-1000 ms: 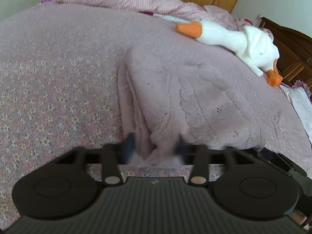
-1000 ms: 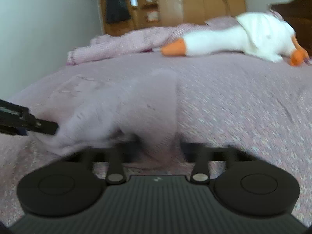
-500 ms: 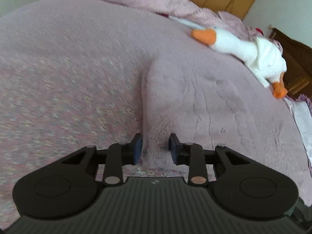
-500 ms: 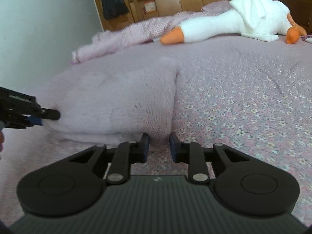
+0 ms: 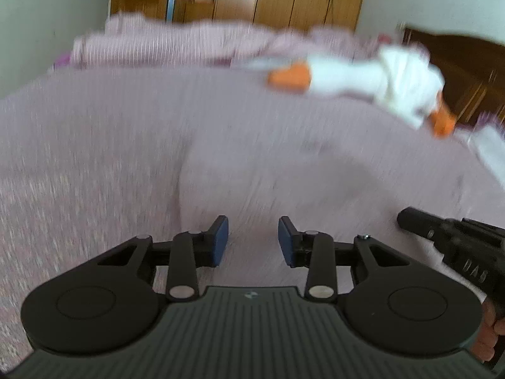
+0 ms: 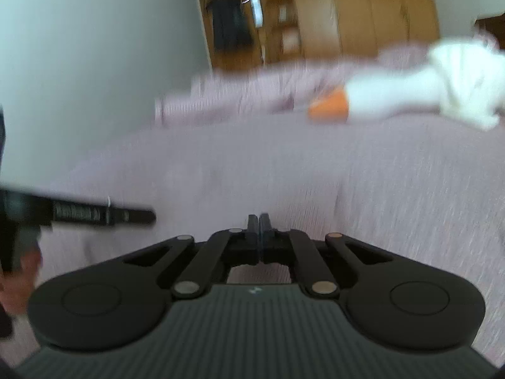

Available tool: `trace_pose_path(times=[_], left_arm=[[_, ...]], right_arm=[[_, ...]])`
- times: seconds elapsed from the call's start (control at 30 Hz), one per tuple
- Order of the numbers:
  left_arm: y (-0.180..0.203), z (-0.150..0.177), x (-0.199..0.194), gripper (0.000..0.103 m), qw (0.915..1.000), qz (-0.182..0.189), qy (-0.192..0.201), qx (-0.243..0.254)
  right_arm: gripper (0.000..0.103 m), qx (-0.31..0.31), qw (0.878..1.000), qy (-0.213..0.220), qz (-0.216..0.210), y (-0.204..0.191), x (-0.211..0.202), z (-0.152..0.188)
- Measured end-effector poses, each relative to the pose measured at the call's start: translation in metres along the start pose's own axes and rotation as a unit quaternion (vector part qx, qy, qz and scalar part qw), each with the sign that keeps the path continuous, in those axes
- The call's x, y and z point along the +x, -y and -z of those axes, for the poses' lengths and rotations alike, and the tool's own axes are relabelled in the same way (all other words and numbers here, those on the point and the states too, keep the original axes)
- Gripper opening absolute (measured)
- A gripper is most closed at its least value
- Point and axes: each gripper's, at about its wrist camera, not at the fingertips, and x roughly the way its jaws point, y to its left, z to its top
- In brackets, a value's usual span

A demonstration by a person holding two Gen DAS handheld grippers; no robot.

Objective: Fold small clothes
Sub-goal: 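Press the folded cardigan flat with the closed right gripper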

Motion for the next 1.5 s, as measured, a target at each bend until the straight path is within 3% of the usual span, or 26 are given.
trace_pose_path(times=[0.03,0.13,0.2,0.3,0.37,0.47,0.53,0.6,0.7,0.87,0.97,1.07,1.17,1.5], left_arm=[[-0.002,0.002,0.008,0.042,0.9997,-0.011,-0.020,0.007],[-0.012,0.004,0.017,0.044,0.9985,-0.049,-0.023,-0.006],[-0.026,0.007,0.017,0.044,0.9985,-0.029,-0.018,-0.043],[-0.027,0.005,0.009,0.044,0.9980,-0.027,-0.008,-0.056],[-0.022,0.000,-0.003,0.044,0.9977,-0.038,0.004,-0.056],[-0.010,0.003,-0.029,0.044,0.9980,-0.024,0.038,-0.045],[0.000,0.006,-0.039,0.044,0.9986,-0.012,0.048,-0.020],[0.010,0.014,-0.037,0.044,0.9993,-0.006,0.035,0.001],[0.010,0.023,-0.012,0.044,0.9999,-0.012,-0.005,-0.003],[0.026,0.022,-0.003,0.044,0.9992,-0.033,0.003,0.022],[0.034,0.023,-0.012,0.044,0.9991,-0.023,0.008,0.035],[0.033,0.024,-0.014,0.044,0.9998,-0.008,-0.006,0.016],[0.027,0.032,-0.006,0.044,0.9997,0.004,-0.024,-0.009],[0.031,0.043,-0.009,0.044,1.0000,0.002,0.007,0.004]], right_arm=[[0.002,0.011,1.000,-0.027,-0.010,0.003,0.010,0.013],[0.001,0.017,1.000,-0.008,-0.008,-0.001,0.010,0.023],[0.001,0.031,0.999,-0.017,-0.004,-0.002,0.011,0.020],[0.002,0.009,1.000,-0.022,0.004,-0.008,0.004,0.010],[0.003,0.010,1.000,-0.004,0.004,-0.011,-0.014,0.007],[0.003,0.000,1.000,0.029,0.006,-0.012,-0.035,0.010],[0.002,-0.010,1.000,0.010,0.014,-0.009,-0.026,0.012],[0.001,-0.010,1.000,-0.012,0.015,-0.004,-0.013,0.020],[0.000,-0.021,1.000,-0.003,0.016,-0.002,-0.010,0.030],[0.001,-0.006,1.000,0.000,0.020,-0.005,-0.016,0.031],[0.001,0.014,1.000,0.004,0.015,-0.003,-0.024,0.027],[0.002,0.006,1.000,0.010,0.014,-0.007,-0.028,0.024],[0.000,-0.019,1.000,-0.011,0.012,-0.001,-0.018,0.027],[0.000,0.027,0.999,-0.018,-0.024,0.017,-0.015,0.029]])
